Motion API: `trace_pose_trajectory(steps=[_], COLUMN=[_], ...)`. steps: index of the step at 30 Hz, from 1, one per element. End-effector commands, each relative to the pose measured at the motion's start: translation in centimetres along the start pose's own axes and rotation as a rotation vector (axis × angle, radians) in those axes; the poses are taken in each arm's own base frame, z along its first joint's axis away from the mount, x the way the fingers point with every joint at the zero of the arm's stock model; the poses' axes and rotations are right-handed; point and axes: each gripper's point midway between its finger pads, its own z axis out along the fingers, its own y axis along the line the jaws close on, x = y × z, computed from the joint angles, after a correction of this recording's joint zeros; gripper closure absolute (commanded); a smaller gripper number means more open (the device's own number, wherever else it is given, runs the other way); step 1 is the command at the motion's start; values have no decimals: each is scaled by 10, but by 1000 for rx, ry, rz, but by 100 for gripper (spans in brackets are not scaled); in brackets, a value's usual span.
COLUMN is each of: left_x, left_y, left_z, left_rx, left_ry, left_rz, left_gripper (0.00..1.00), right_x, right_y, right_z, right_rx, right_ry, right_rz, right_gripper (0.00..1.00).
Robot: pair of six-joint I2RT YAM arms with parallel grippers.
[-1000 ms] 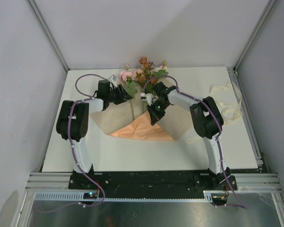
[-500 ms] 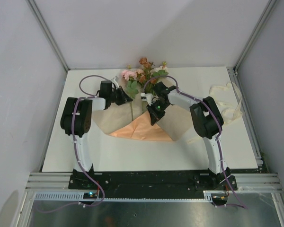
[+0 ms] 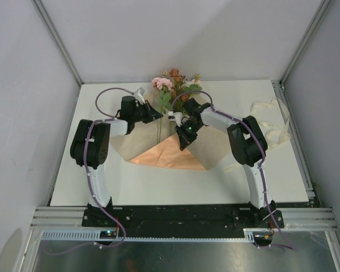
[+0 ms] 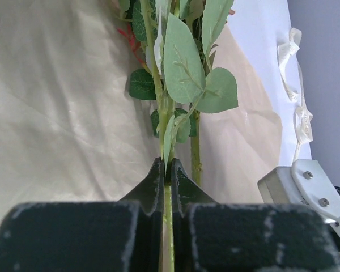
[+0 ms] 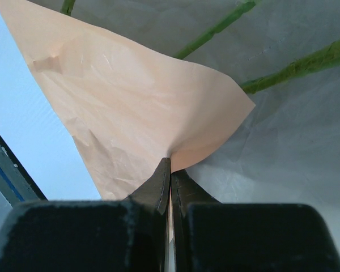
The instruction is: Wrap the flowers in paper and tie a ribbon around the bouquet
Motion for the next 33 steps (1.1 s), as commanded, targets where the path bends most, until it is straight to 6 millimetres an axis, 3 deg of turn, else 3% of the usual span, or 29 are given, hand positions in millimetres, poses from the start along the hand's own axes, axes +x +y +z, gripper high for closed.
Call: trace_pose_trajectory(steps=[1, 7, 13, 22, 33], left_x=[-16, 3, 12, 23, 11], left_y=[-25, 2, 13, 24, 7], left_z=[2, 17, 18, 13, -11], left_rx=[74, 22, -7, -40, -17], left_ry=[-54, -15, 3, 47, 55], left_rz=[29, -81, -135, -196, -113], left_gripper=[100, 97, 92, 63, 35], right_x=[-13, -20, -37, -42, -42], right_y=[2, 8, 10, -13, -24], right_z=[-6, -14, -25, -18, -4], right_rx=[-4, -12, 14, 67, 85], right_ry=[-32, -54, -100, -98, -81], right_rz=[-17, -27, -62, -42, -35], right_gripper=[100, 100, 100, 100, 100])
